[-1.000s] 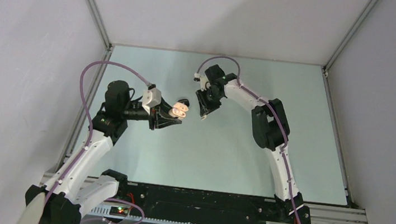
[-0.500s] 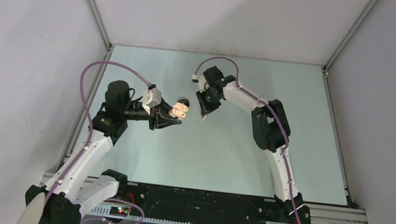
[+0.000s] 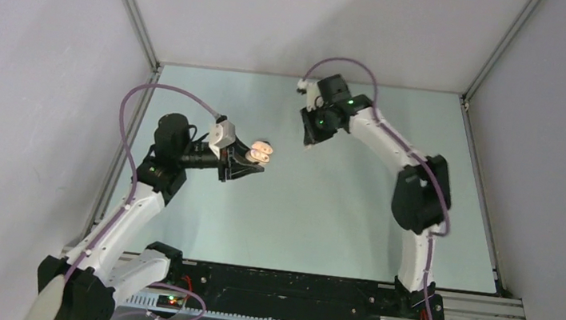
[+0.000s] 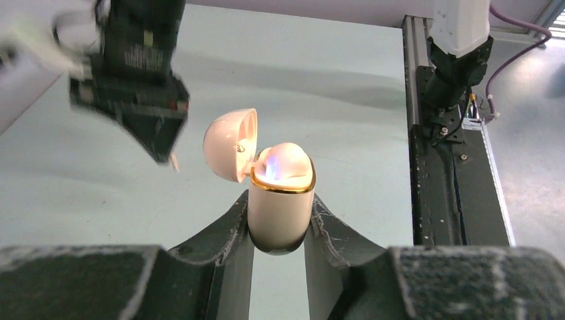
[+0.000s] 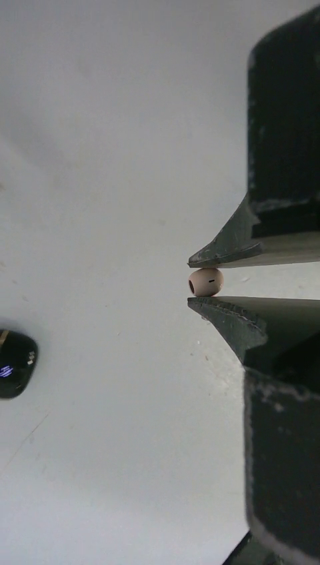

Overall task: Insert the wireless bluetooth earbuds into the charging case
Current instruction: Insert the right earbud into the right side groove of the charging case.

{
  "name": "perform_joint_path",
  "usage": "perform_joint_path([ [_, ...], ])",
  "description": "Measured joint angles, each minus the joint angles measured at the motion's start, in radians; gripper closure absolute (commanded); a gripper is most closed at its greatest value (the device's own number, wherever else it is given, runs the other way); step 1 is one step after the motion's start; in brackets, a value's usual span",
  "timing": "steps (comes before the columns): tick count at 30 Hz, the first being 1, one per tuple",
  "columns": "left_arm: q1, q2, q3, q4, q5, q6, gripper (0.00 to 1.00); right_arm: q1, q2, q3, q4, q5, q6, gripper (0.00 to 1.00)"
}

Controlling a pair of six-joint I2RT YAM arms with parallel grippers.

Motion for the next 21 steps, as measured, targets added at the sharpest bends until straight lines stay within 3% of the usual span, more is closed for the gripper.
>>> perform_joint_path([
  [11,-0.080,0.113,0.021,0.069,-0.047,-0.107,0.91,-0.009,-0.546,-0.072,0.062,0.126,-0.047,0.82],
  [16,-0.127,0.225,0.165,0.002,-0.039,-0.113,0.92,0.097,-0.732,-0.108,0.095,0.220,-0.111,0.82],
  [21,-0.156,0.306,0.282,-0.021,-0.027,-0.137,0.92,0.188,-0.804,-0.117,0.114,0.278,-0.172,0.82],
])
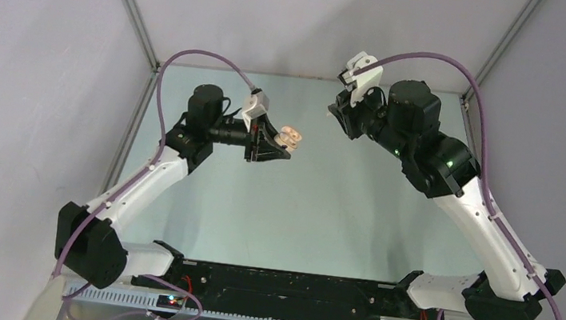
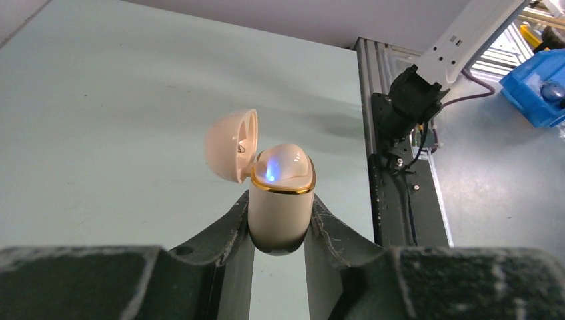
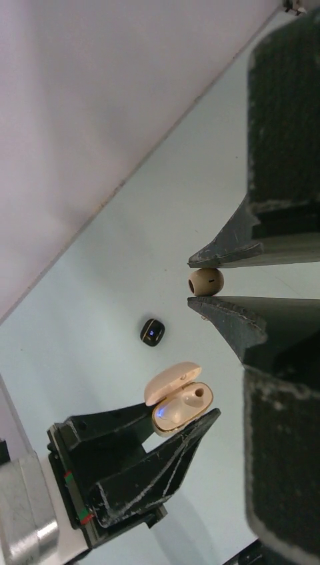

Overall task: Insert the wireless bluetooth earbuds into the charging case
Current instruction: Insert the right earbud into the right side groove of the charging case.

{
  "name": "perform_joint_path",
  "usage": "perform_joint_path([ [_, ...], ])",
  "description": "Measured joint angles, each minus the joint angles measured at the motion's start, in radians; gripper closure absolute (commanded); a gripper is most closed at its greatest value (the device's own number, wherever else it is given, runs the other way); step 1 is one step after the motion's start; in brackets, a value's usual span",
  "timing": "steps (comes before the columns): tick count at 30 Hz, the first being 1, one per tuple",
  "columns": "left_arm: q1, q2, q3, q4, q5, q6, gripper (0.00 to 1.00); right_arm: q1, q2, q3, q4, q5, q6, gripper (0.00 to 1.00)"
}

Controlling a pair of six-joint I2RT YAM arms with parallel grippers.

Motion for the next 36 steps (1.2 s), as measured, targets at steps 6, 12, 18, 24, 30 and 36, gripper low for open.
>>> perform_joint_path([
  [6,-0.025,0.030,0.027,0.071,0.008,-0.124,0.92,0.084,-0.025,-0.048,0.009,0.077,-0.064,0.82],
  [12,-0.032,0.026,0.003,0.262,0.016,-0.311,0.91,0.177,-0.027,-0.092,0.009,0.146,-0.121,0.81],
  [18,-0.035,0.006,-0.042,0.324,-0.006,-0.377,0.90,0.241,-0.026,-0.092,0.011,0.212,-0.141,0.81],
  [24,-0.044,-0.002,-0.048,0.339,-0.015,-0.385,0.90,0.266,-0.026,-0.095,0.019,0.245,-0.141,0.81],
  [30,-0.053,-0.002,-0.058,0.350,-0.022,-0.391,0.90,0.290,-0.016,-0.124,0.046,0.288,-0.145,0.81],
  [36,-0.057,-0.002,-0.069,0.354,-0.037,-0.393,0.90,0.318,0.013,-0.144,0.072,0.344,-0.164,0.81],
])
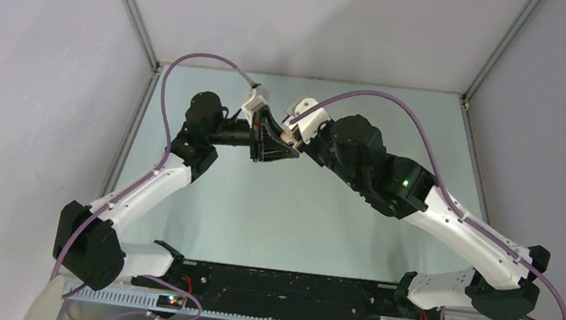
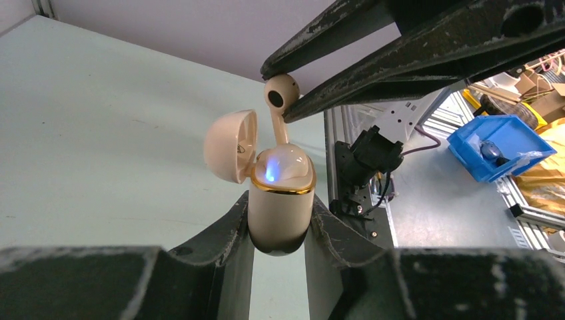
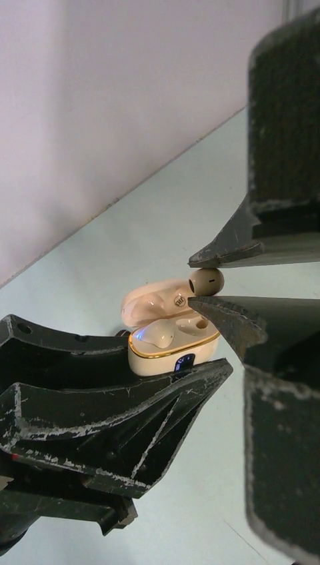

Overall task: Insert the wireless bluetooth earbuds into the charging case
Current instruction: Insert the right earbud into the right side groove of the charging case.

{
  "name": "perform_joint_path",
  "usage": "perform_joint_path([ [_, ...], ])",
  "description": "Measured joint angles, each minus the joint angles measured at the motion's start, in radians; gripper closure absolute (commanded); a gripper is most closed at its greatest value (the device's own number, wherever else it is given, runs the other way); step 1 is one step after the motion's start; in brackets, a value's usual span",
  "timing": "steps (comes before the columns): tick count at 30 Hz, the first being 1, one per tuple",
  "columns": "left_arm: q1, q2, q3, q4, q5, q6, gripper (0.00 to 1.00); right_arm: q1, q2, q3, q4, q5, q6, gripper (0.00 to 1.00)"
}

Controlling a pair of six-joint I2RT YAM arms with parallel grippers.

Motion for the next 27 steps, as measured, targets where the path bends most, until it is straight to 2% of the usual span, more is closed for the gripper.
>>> perform_joint_path([
  [16,-0.002,0.000,-0.002,0.006,-0.020,-0.010,0.90,0.050,0.020,-0.031,0.060,0.097,-0.058,0.82],
  [27,-0.002,-0.008,-0.014,0.006,-0.024,-0.010,0.90,0.058,0.021,-0.041,0.064,0.103,-0.076,0.81],
])
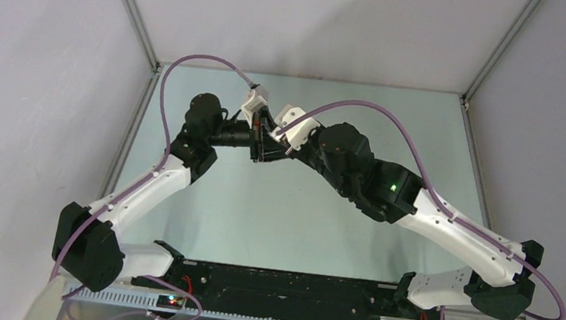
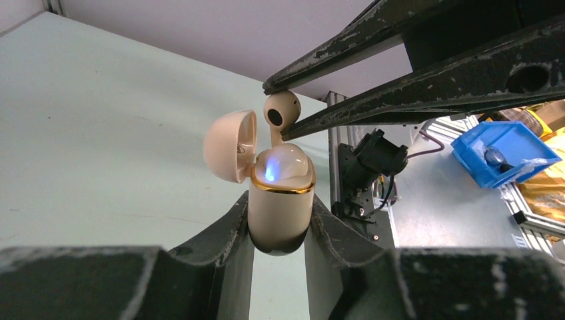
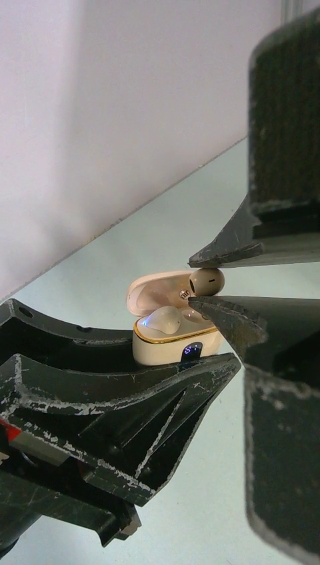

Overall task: Insert the wireless bluetooth earbuds into the charging case
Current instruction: Insert the right earbud into the right side groove of the charging case.

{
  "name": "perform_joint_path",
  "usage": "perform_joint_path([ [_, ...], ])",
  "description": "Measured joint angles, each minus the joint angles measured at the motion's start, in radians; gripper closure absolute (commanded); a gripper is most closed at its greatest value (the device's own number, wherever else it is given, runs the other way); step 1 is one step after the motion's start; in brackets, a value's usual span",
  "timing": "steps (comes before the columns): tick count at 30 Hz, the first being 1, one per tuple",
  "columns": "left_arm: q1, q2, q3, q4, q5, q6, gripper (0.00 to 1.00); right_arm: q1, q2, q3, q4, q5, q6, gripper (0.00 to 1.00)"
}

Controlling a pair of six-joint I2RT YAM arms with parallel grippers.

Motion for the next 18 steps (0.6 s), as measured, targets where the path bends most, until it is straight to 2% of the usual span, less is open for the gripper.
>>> perform_joint_path([
  [18,0.000,-0.024,0.000,-0.093,-0.001,0.102,0.91,0.011,0.005,-0.017,0.000,-0.017,-0.034,0.81],
])
